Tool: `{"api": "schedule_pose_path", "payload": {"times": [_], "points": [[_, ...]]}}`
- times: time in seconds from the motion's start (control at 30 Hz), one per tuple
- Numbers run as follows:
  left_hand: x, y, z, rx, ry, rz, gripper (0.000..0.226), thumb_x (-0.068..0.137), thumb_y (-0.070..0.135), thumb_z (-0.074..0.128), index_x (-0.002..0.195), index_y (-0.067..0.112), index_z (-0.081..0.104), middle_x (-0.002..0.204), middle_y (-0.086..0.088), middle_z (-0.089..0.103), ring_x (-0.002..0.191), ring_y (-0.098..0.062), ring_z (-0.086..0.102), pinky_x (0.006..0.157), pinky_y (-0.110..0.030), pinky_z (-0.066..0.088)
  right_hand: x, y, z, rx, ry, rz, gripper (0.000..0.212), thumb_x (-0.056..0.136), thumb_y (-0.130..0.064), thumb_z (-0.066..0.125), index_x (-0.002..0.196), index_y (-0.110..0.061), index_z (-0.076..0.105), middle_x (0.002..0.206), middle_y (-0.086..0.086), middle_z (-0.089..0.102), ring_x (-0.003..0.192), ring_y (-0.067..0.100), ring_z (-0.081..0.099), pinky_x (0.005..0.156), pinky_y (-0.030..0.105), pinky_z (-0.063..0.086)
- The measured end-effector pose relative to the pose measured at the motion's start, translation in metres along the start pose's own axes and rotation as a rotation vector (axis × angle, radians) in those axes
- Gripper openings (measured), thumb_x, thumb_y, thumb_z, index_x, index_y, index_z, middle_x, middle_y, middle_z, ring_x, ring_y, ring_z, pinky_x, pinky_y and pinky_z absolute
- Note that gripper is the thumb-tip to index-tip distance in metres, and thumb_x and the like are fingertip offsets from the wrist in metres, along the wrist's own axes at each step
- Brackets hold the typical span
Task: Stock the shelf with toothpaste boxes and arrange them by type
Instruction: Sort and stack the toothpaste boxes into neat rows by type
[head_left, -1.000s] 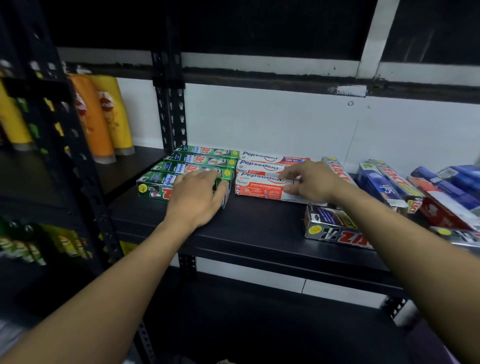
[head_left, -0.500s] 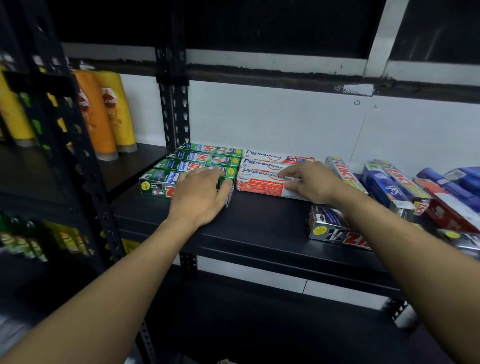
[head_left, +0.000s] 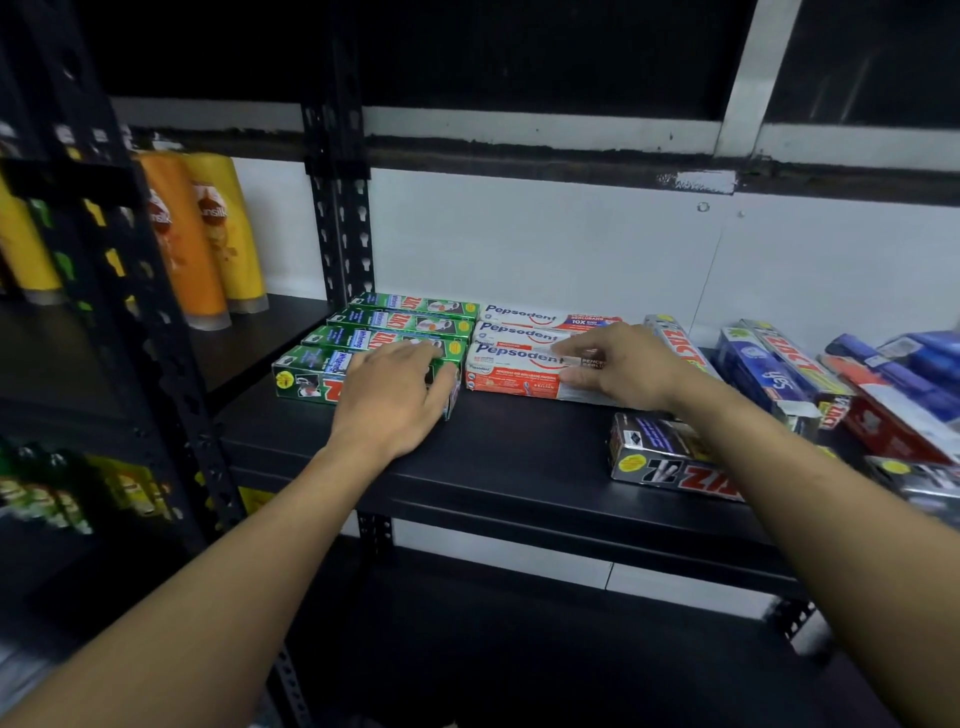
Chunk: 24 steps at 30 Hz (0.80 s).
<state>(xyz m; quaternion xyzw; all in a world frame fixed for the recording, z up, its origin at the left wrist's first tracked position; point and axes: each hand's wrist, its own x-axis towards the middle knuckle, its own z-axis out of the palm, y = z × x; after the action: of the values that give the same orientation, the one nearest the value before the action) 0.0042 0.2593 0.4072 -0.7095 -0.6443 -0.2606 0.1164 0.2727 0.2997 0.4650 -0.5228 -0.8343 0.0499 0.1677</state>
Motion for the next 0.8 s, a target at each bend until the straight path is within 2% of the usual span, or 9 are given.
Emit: {"api": "schedule_pose_path", "payload": {"times": [0.13, 0.33, 0.43, 0.53, 0.6, 0.7, 0.8], "points": [[0.001, -0.001, 0.001, 0.001, 0.002, 0.001, 0.048, 0.101, 0.050, 0.031, 0.129, 0.023, 0.059, 0.125, 0.002, 0.065, 0.119, -0.019, 0.055, 0.105, -0.043, 0.034, -0.005, 0.004, -0.009, 0.021, 0.062, 0.073, 0.052, 0.080, -0.045, 0.076, 0.129, -0.030, 0.063, 0.136, 0.000, 0.059, 0.124, 0.023, 0.054, 0.106, 0.034, 0.040], [0.001, -0.001, 0.001, -0.003, 0.010, 0.005, 0.047, 0.101, 0.050, 0.032, 0.128, 0.023, 0.059, 0.124, 0.002, 0.065, 0.118, -0.020, 0.055, 0.105, -0.044, 0.035, -0.009, 0.014, -0.008, -0.092, -0.100, 0.187, 0.074, 0.076, -0.056, 0.075, 0.140, -0.025, 0.052, 0.143, 0.003, 0.052, 0.128, 0.024, 0.049, 0.104, 0.032, 0.036], [0.001, -0.001, 0.001, -0.012, 0.017, 0.007, 0.046, 0.101, 0.049, 0.033, 0.127, 0.022, 0.060, 0.122, 0.002, 0.066, 0.116, -0.021, 0.057, 0.104, -0.044, 0.035, -0.010, 0.013, -0.004, -0.112, -0.087, 0.182, 0.070, 0.080, -0.054, 0.072, 0.140, -0.025, 0.051, 0.145, 0.003, 0.050, 0.130, 0.025, 0.047, 0.107, 0.034, 0.035], [0.001, -0.001, 0.002, -0.018, 0.014, 0.006, 0.046, 0.101, 0.049, 0.033, 0.127, 0.022, 0.060, 0.122, 0.002, 0.066, 0.117, -0.021, 0.057, 0.104, -0.044, 0.035, -0.013, 0.013, -0.001, -0.130, -0.037, 0.156, 0.061, 0.084, -0.048, 0.070, 0.138, -0.026, 0.054, 0.144, 0.003, 0.052, 0.133, 0.025, 0.045, 0.117, 0.040, 0.025], [0.002, -0.002, 0.002, -0.020, 0.012, 0.001, 0.046, 0.101, 0.049, 0.033, 0.127, 0.023, 0.060, 0.123, 0.003, 0.066, 0.117, -0.020, 0.056, 0.104, -0.044, 0.035, -0.018, 0.012, -0.002, -0.110, -0.020, 0.149, 0.059, 0.084, -0.046, 0.071, 0.137, -0.026, 0.055, 0.142, 0.004, 0.053, 0.133, 0.025, 0.045, 0.119, 0.043, 0.022], [0.002, -0.002, 0.002, -0.024, 0.013, -0.002, 0.045, 0.100, 0.048, 0.031, 0.123, 0.023, 0.061, 0.118, 0.004, 0.068, 0.112, -0.019, 0.058, 0.102, -0.044, 0.037, -0.031, 0.010, -0.010, -0.030, 0.030, 0.133, 0.058, 0.084, -0.043, 0.072, 0.137, -0.025, 0.056, 0.140, 0.002, 0.055, 0.128, 0.022, 0.050, 0.108, 0.031, 0.036], [0.001, -0.002, 0.001, -0.021, 0.015, -0.002, 0.044, 0.100, 0.047, 0.032, 0.121, 0.022, 0.061, 0.114, 0.003, 0.068, 0.107, -0.020, 0.059, 0.100, -0.044, 0.038, -0.052, 0.014, -0.023, 0.016, 0.100, 0.137, 0.052, 0.086, -0.041, 0.070, 0.134, -0.028, 0.058, 0.132, -0.001, 0.060, 0.118, 0.019, 0.056, 0.089, 0.024, 0.040]]}}
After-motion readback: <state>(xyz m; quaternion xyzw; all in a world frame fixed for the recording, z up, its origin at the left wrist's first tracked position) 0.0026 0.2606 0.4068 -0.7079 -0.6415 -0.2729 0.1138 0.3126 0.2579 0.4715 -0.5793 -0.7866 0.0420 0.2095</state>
